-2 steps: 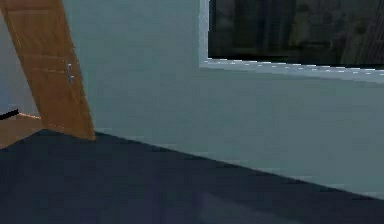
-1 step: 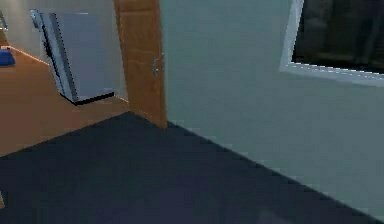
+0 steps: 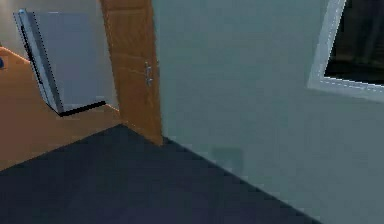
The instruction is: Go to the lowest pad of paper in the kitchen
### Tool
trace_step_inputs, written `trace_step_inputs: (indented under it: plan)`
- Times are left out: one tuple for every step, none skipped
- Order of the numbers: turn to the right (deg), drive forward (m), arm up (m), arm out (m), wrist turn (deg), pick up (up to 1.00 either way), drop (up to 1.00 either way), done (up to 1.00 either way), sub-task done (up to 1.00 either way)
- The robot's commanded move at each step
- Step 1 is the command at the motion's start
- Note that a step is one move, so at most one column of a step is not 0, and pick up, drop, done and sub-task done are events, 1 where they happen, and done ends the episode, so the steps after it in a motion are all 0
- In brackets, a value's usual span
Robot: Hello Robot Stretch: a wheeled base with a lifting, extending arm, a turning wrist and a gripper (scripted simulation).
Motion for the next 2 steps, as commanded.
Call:
trace_step_inputs:
  plan:
    - [-39.0,0.0,0.0,0.0,0.0,0.0,0.0,0.0,0.0]
    - [-3.0,0.0,0.0,0.0,0.0,0.0,0.0,0.0,0.0]
